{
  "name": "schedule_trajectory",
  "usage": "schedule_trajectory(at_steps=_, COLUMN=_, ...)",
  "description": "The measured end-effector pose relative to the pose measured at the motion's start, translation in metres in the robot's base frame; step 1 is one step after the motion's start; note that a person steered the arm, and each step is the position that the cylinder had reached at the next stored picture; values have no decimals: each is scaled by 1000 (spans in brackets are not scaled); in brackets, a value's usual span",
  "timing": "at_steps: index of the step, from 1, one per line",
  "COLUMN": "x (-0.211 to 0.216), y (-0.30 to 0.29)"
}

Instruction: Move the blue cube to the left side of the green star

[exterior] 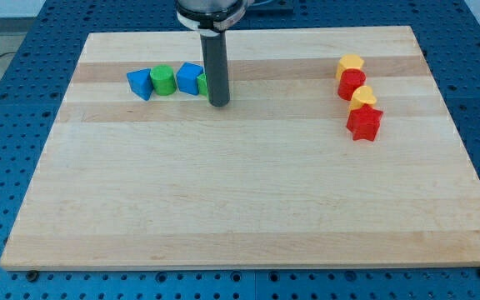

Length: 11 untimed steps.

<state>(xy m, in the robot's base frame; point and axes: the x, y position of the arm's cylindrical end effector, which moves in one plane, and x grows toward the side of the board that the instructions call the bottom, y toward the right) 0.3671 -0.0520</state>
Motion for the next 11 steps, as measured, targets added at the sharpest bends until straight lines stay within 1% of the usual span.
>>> schedule_trajectory(at_steps=1, x=0, y=8)
schedule_trajectory(at_steps=2, x=7, y=34)
schedule_trajectory(at_steps=3, x=22, y=78)
schedule_trajectory(at_steps=4, x=-1, y=98)
schedule_trajectory(at_steps=5, x=-50, y=97)
schedule_trajectory(at_steps=6, x=-86, y=72)
schedule_trajectory(at_steps=8, x=-87, y=1)
schedule_trajectory(at_steps=9, x=-86, y=-25)
schedule_trajectory(at_steps=11, x=-69, y=-50)
